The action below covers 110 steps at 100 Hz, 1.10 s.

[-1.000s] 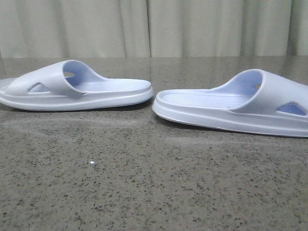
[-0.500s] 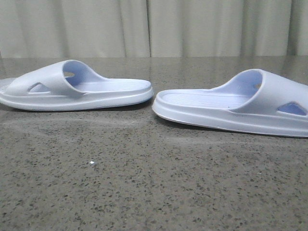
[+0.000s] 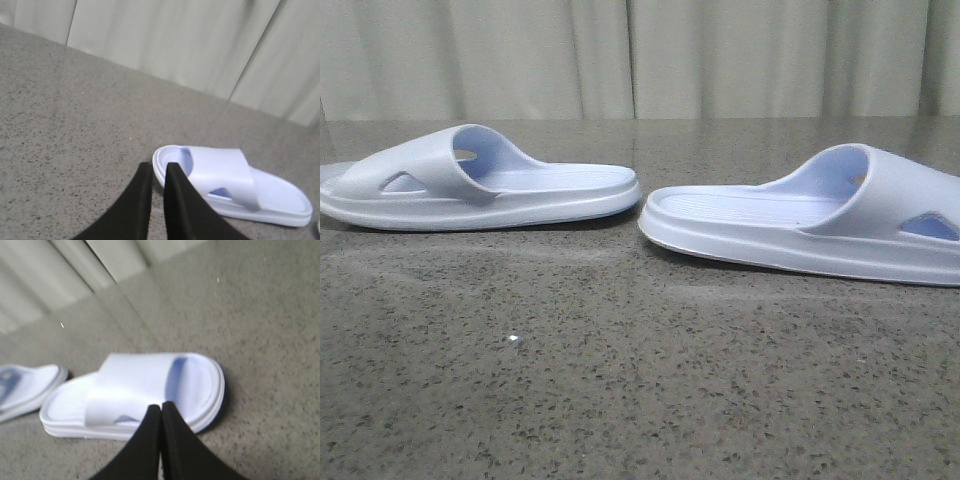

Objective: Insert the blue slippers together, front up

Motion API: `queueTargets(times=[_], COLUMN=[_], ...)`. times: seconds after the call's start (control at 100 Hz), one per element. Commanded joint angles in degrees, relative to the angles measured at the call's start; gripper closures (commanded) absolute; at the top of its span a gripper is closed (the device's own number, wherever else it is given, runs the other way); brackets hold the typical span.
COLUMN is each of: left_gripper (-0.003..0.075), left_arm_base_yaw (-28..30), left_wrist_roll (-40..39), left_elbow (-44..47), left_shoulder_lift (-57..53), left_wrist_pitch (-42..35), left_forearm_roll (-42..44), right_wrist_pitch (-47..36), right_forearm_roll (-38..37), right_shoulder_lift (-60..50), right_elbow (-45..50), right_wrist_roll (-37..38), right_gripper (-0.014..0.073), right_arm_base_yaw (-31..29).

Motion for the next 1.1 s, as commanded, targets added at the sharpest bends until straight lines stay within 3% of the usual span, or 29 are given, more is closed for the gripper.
queueTargets(times=[0.0,0.12,0.2,0.36,0.44,0.78,1.09], left_gripper=[0.0704,0.0697,0.065,0.0408,0.0324,0.0318,0.0318], left_arm_base_yaw=[-0.5,-0.5,-0.5,-0.5,-0.5,-0.5,-0.5], left_wrist_roll=[3.3,4.5,4.7,4.7,5.4,5.9,8.3], left_elbow=[-5.8,-8.3,-8.6,-8.6,-8.6,-8.6,-8.6], left_shoulder_lift=[7.0,11.2,12.4,13.7,14.4,17.5,20.5], left_wrist_pitch=[0.7,1.9,1.9,2.0,1.6,1.4,1.9], left_forearm_roll=[1.5,0.5,-0.1,-3.0,-4.8,-6.5,-7.7], right_wrist_pitch=[0.5,4.0,6.8,8.5,7.5,3.2,8.4], right_forearm_roll=[-1.5,-1.9,-1.9,-2.0,-3.1,-4.6,-2.7], right_shoulder_lift=[6.6,11.4,12.8,14.6,16.1,30.3,40.3], right_elbow=[-5.2,-9.1,-11.1,-13.0,-13.0,-16.3,-22.5], right_wrist_roll=[-0.4,-2.8,-4.0,-4.1,-4.1,-4.1,-9.5], right_gripper=[0.0672,0.0667,0.0603,0.0358,0.0293,0.0293,0.0294], right_arm_base_yaw=[-0.3,-0.3,-0.3,-0.3,-0.3,-0.8,-8.4])
